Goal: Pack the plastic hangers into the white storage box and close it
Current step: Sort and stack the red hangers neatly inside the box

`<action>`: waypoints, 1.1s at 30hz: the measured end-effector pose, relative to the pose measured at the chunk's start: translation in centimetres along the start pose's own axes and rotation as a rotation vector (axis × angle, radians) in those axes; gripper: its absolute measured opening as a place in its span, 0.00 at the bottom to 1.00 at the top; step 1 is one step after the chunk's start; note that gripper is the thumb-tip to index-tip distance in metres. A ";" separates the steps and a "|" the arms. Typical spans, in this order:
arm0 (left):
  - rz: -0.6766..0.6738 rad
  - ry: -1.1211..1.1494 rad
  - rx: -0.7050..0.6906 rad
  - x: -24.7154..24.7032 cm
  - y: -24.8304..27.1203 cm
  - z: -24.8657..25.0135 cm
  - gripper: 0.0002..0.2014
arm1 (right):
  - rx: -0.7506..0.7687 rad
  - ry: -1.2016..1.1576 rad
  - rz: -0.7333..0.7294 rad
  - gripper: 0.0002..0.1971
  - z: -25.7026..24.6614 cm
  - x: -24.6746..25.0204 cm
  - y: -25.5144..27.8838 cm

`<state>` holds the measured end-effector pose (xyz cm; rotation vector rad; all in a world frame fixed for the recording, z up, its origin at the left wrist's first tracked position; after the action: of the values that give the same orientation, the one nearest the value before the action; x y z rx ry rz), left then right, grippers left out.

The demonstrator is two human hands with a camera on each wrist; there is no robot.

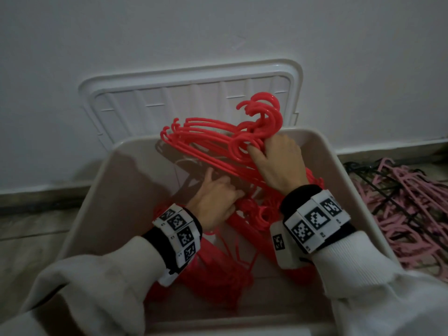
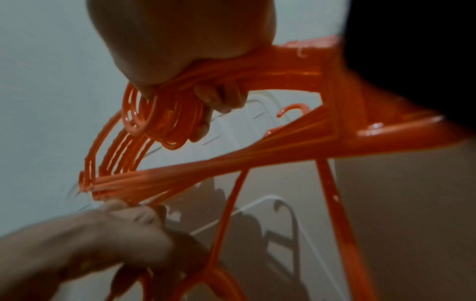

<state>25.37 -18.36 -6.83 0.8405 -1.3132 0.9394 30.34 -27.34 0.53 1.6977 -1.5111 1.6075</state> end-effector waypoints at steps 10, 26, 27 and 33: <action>0.053 0.123 0.090 -1.4 0.2 -1.7 0.09 | -0.061 -0.090 0.189 0.37 0.6 1.0 -0.3; -0.083 0.286 0.288 -3.5 0.7 -4.9 0.06 | -0.062 -0.088 0.162 0.30 0.7 0.3 -0.3; -0.094 0.298 0.302 -3.7 0.8 -5.1 0.06 | -0.057 -0.090 0.159 0.30 0.7 0.3 -0.3; -0.278 0.373 0.353 -5.3 1.0 -5.9 0.11 | -0.045 -0.102 0.170 0.30 0.8 0.0 -0.5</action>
<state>26.72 -12.97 -12.63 1.0293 -0.6986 1.0583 31.16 -27.85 0.52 1.6898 -1.7701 1.5755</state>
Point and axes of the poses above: each hand's wrist, its own y-axis away from the middle knuckle, its own x-axis out of the back of the hand, z = x × y, the point moved 6 cm from there along -y, towards the middle knuckle, and after that the axes turned 14 degrees about y, right-handed, at the moved point
